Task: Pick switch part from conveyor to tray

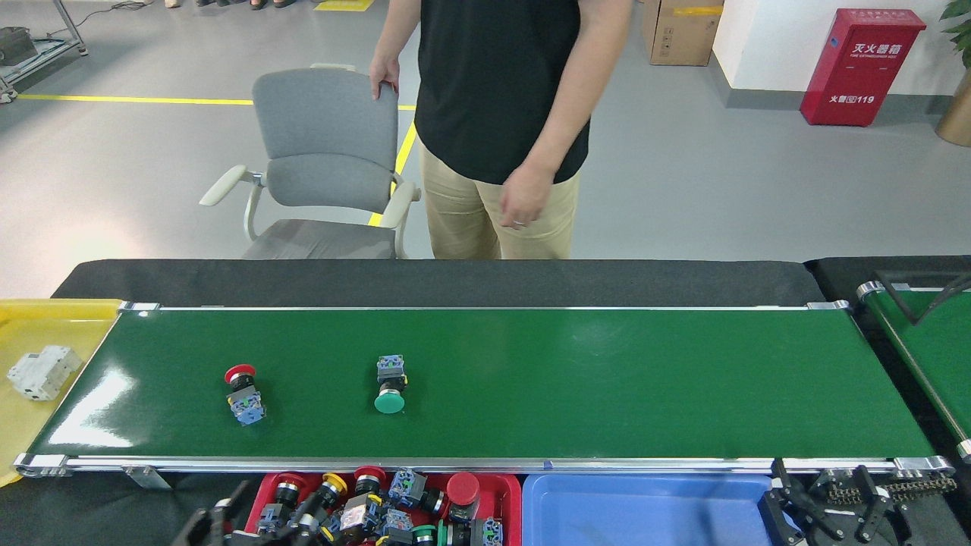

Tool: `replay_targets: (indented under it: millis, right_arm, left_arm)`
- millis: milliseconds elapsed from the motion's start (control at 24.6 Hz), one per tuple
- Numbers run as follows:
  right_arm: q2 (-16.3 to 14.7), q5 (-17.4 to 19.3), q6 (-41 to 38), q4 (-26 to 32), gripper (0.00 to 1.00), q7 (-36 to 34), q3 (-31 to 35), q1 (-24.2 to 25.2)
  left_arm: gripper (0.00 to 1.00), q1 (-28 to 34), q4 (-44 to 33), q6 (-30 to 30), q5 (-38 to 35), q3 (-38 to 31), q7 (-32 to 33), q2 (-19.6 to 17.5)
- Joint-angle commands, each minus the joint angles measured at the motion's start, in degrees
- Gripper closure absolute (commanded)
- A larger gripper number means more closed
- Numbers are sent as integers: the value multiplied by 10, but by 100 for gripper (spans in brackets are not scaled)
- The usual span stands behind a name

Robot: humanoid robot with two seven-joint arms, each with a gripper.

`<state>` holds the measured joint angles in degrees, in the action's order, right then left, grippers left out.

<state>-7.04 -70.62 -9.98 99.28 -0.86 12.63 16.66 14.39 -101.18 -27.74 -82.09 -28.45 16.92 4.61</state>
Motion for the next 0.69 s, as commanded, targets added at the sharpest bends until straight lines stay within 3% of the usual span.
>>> replay_targets:
  millis: [0, 163, 366, 650]
  right_arm:
    - [-6, 12, -64, 10, 0, -4, 21, -1]
    - [-4, 66, -147, 7, 0, 8, 58, 0]
    - [0, 69, -174, 7, 0, 12, 59, 4]
    - [0, 80, -225, 6, 0, 21, 57, 3]
  left_arm:
    - [0, -2, -8, 22, -1, -21, -5, -16]
    - [0, -2, -7, 20, -10, -26, -4, -37]
    - [0, -20, 5, 18, -7, -19, -5, -60]
    - [0, -64, 93, 26, -7, -21, -5, -108]
